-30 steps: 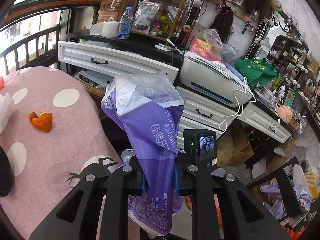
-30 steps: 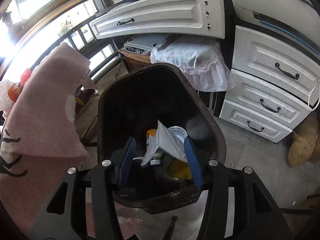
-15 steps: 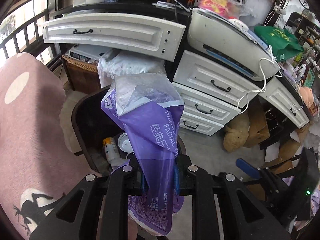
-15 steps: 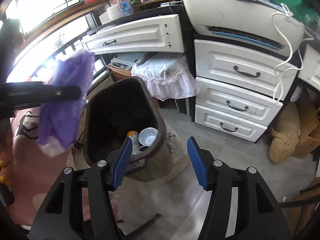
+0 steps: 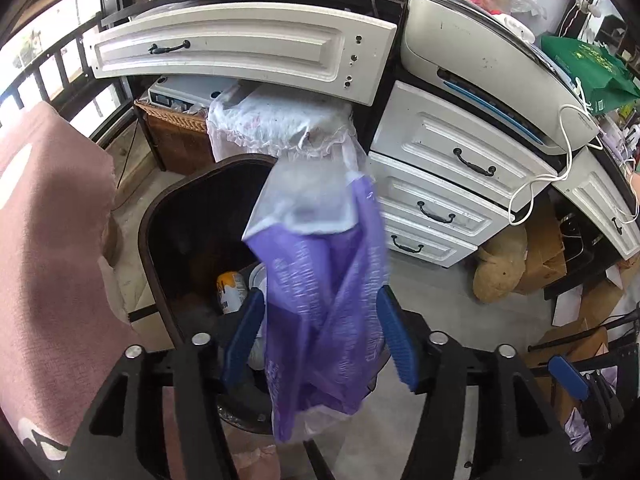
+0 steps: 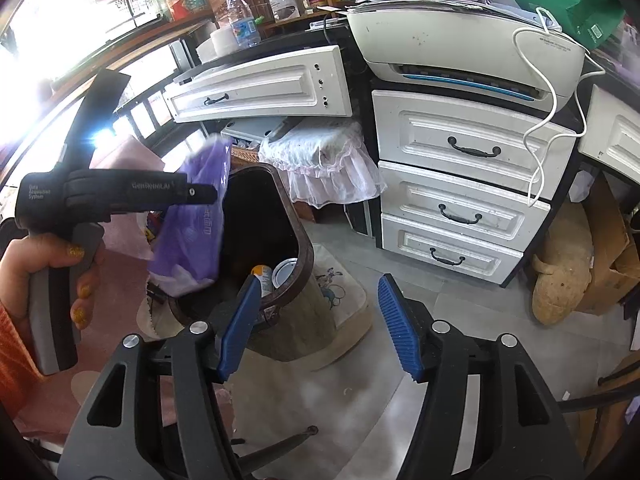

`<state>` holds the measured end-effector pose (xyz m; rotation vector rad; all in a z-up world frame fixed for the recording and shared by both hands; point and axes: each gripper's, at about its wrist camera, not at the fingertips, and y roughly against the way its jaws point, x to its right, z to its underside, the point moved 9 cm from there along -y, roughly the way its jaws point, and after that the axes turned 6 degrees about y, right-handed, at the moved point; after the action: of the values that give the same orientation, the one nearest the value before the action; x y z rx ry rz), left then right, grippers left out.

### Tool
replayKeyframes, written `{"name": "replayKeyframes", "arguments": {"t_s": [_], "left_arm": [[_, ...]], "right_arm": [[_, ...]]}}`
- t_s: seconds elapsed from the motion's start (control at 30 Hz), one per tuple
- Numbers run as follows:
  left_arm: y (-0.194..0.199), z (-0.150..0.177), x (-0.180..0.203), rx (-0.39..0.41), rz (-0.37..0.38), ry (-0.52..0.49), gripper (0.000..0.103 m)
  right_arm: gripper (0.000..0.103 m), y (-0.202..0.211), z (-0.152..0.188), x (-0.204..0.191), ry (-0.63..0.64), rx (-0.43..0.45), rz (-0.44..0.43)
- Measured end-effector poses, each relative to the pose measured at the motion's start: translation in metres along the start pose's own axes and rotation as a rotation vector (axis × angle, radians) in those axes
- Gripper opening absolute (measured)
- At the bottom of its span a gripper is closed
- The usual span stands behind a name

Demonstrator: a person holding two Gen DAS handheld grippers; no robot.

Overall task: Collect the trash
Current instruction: 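Open the left tool over the bin to drop the purple bag, then move both tools back from the bin to the table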

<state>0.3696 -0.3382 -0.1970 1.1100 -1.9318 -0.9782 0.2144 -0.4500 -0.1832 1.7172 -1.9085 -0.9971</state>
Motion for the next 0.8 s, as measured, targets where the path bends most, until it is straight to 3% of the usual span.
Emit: {"name": "replayKeyframes", "arguments": {"t_s": [0.27, 0.5, 0.67, 0.8], "left_arm": [[0.04, -0.008, -0.001, 0.088, 0.044, 0.007, 0.079], [0.092, -0.001, -0.01, 0.197, 0.05, -0.017, 0.084], [0.137, 0.009, -0.024, 0.297, 0.034, -0.062, 0.093], [0.168, 0.02, -0.051, 0.334, 0.016, -0.049, 0.093]], "right_arm": [[0.065, 0.005, -0.004, -0.004, 0.003, 0.012, 0.011], [0.073, 0.01, -0.012, -0.017, 0.022, 0.036, 0.006], [0.077, 0.013, -0.022, -0.041, 0.032, 0.029, -0.029], [0.084, 0.017, -0.037, -0.076, 0.038, 0.031, -0.107]]}}
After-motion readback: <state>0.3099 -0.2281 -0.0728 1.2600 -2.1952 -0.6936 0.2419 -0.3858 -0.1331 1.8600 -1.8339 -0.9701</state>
